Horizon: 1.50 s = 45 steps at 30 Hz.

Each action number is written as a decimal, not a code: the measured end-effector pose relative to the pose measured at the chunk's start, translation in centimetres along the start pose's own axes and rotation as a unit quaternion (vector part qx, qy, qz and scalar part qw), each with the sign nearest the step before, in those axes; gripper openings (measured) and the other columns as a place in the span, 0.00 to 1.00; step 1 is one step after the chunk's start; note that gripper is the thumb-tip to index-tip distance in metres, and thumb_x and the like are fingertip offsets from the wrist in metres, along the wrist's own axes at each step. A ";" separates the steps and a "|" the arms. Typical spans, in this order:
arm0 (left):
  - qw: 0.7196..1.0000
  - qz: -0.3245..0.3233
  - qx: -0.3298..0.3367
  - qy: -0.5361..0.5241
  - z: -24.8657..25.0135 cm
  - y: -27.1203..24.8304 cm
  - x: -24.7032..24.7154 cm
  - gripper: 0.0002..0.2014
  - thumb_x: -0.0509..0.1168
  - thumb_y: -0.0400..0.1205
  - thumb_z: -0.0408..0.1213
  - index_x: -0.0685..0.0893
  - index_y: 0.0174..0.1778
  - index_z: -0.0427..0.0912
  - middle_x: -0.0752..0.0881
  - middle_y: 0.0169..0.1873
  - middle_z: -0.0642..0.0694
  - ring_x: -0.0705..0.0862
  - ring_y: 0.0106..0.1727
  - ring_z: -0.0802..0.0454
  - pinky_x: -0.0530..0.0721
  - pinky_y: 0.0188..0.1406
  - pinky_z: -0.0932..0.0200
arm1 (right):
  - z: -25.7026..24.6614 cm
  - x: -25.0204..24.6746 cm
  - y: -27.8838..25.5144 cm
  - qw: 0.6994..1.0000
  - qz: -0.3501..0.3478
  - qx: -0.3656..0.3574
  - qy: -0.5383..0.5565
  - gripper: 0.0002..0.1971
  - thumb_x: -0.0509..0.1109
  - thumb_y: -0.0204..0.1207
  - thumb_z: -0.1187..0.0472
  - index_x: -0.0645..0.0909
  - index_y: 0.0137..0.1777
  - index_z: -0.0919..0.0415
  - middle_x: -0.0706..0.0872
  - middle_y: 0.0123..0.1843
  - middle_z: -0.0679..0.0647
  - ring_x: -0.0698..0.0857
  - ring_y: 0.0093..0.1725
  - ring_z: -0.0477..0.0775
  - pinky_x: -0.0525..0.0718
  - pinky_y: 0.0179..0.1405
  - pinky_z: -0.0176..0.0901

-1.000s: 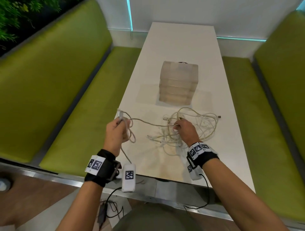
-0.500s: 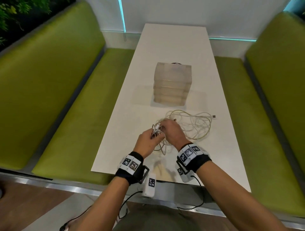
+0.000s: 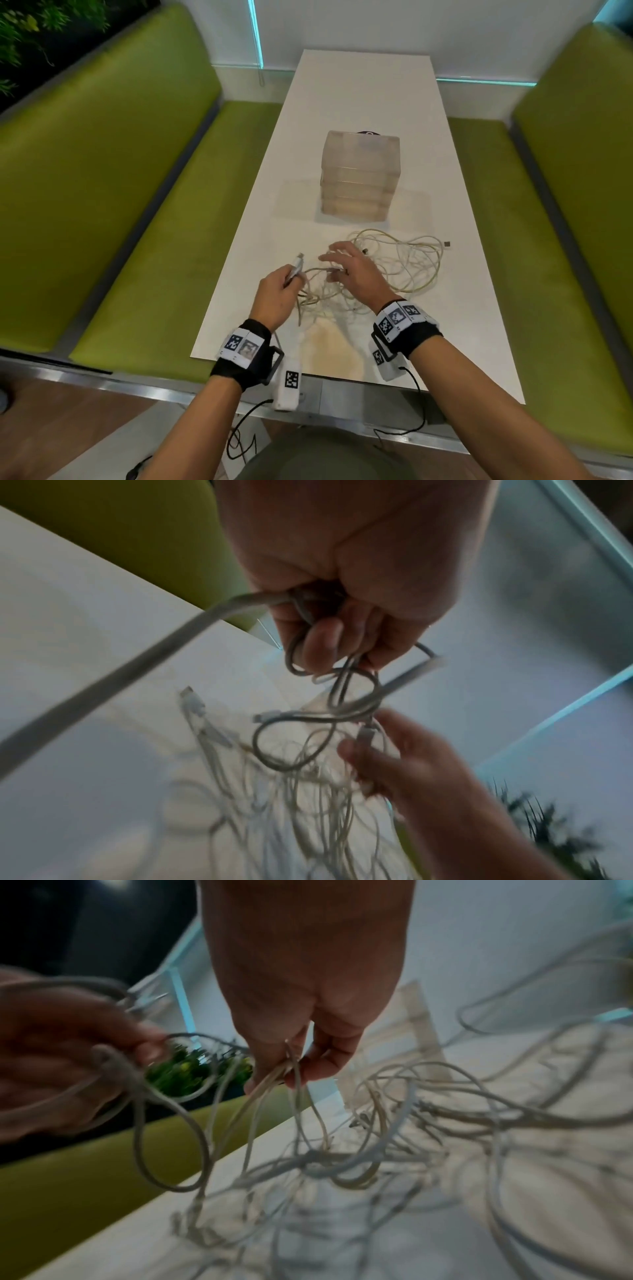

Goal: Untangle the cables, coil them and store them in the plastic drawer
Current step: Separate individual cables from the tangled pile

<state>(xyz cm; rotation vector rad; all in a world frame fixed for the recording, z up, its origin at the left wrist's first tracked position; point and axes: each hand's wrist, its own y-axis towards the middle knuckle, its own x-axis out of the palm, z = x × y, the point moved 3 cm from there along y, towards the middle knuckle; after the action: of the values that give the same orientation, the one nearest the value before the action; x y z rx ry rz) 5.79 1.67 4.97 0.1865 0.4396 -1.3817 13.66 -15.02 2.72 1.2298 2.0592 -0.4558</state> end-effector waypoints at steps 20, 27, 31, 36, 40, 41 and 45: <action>0.967 -0.152 -0.084 -0.188 1.3 -2.8 -0.1 0.09 0.65 0.82 0.35 0.82 0.37 0.37 0.60 0.20 0.50 0.56 0.21 0.54 0.55 0.20 0.64 | -5.0 -2.3 -4.1 0.983 -0.090 -0.038 0.154 0.20 0.70 0.79 0.56 0.78 0.70 0.49 0.81 0.68 0.43 0.77 0.66 0.33 0.70 0.66 0.24; 0.964 -0.150 -0.063 -0.210 1.8 -3.3 0.2 0.04 0.61 0.85 0.36 0.75 0.45 0.42 0.66 0.20 0.55 0.61 0.20 0.59 0.62 0.18 0.67 | -7.0 -1.5 -5.0 0.971 -0.114 0.036 0.205 0.25 0.73 0.72 0.43 0.78 0.68 0.49 0.83 0.59 0.51 0.82 0.52 0.48 0.79 0.52 0.39; 0.967 -0.153 -0.034 -0.201 1.8 -3.6 0.4 0.10 0.62 0.84 0.39 0.67 0.53 0.39 0.71 0.20 0.57 0.63 0.21 0.59 0.64 0.19 0.66 | -7.3 -1.0 -5.5 0.969 -0.063 0.087 0.223 0.25 0.76 0.68 0.41 0.78 0.63 0.48 0.78 0.43 0.49 0.75 0.39 0.45 0.73 0.41 0.36; 0.973 -0.171 -0.003 -0.154 2.0 -3.8 0.6 0.07 0.56 0.87 0.40 0.67 0.54 0.41 0.71 0.21 0.57 0.65 0.23 0.59 0.68 0.22 0.66 | -7.2 -0.6 -6.2 0.958 -0.005 0.111 0.263 0.18 0.77 0.67 0.41 0.78 0.48 0.51 0.70 0.33 0.50 0.68 0.33 0.47 0.68 0.35 0.41; 0.955 -0.189 -0.018 -0.227 1.7 -4.0 0.7 0.05 0.54 0.89 0.38 0.69 0.48 0.44 0.67 0.23 0.54 0.63 0.24 0.57 0.65 0.24 0.64 | -6.7 -1.3 -6.2 0.961 -0.037 0.095 0.259 0.09 0.74 0.75 0.54 0.80 0.48 0.57 0.80 0.38 0.45 0.77 0.36 0.41 0.76 0.40 0.36; 0.946 -0.175 -0.030 -0.273 1.7 -3.9 0.5 0.06 0.54 0.89 0.39 0.69 0.47 0.44 0.66 0.25 0.53 0.63 0.24 0.56 0.64 0.25 0.63 | -6.4 -1.6 -6.4 0.964 -0.041 0.091 0.246 0.05 0.72 0.77 0.57 0.80 0.48 0.58 0.81 0.38 0.43 0.78 0.35 0.38 0.76 0.40 0.33; 0.932 -0.071 -0.039 -0.354 1.4 -3.0 -1.0 0.08 0.51 0.89 0.38 0.70 0.45 0.44 0.71 0.24 0.51 0.67 0.23 0.55 0.68 0.25 0.62 | -4.4 -1.5 -8.3 0.961 -0.081 0.120 0.237 0.04 0.66 0.81 0.62 0.82 0.47 0.57 0.80 0.34 0.40 0.76 0.29 0.34 0.75 0.33 0.29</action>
<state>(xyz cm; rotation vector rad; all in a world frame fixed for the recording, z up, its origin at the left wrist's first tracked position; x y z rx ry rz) 3.05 1.50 7.04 -0.4123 -0.1012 -1.4637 5.27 -17.33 6.52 1.4224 2.5856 -0.5388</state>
